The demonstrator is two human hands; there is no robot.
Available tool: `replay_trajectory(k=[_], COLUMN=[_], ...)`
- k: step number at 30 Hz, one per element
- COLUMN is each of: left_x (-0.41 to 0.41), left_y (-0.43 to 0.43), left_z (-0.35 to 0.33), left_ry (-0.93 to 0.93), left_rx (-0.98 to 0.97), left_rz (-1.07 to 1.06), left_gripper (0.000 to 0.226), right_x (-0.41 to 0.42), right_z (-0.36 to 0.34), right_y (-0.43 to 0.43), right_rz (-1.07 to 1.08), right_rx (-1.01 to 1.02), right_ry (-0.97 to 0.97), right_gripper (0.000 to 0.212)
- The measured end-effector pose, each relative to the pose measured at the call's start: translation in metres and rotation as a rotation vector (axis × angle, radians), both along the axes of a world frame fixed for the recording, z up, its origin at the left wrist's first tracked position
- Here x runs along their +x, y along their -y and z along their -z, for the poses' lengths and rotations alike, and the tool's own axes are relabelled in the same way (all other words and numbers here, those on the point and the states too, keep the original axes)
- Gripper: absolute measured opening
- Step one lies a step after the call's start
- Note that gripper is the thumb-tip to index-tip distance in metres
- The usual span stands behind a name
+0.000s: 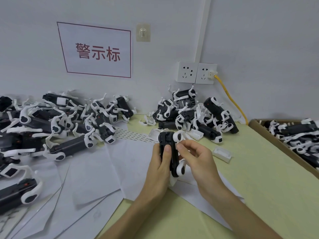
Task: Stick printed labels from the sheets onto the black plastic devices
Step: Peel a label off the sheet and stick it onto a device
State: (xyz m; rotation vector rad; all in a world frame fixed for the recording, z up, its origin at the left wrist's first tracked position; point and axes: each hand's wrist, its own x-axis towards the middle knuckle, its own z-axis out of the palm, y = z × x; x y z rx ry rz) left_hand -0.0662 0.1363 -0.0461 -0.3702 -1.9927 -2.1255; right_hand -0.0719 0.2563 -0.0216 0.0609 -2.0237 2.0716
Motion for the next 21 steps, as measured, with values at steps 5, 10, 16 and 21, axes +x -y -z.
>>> replay_trajectory(k=[5, 10, 16, 21], left_x=[0.0004, 0.0007, 0.0009, 0.0015], left_y=[0.0004, -0.0009, -0.001, -0.0008], left_z=[-0.0009, -0.0011, -0.0003, 0.0001], left_ry=[-0.009, -0.022, -0.041, -0.058], left_rx=[0.005, 0.009, 0.007, -0.001], left_rz=[0.0, -0.005, -0.004, 0.004], left_gripper=[0.036, 0.037, 0.033, 0.035], right_x=[0.0009, 0.0014, 0.0024, 0.0014], right_z=[0.0008, 0.0012, 0.0049, 0.0055], right_y=[0.0011, 0.0028, 0.004, 0.0016], right_rz=[0.025, 0.029, 0.043, 0.016], right_rx=[0.008, 0.003, -0.014, -0.063], right_ry=[-0.011, -0.038, -0.106, -0.068], right_gripper=[0.005, 0.005, 0.005, 0.009])
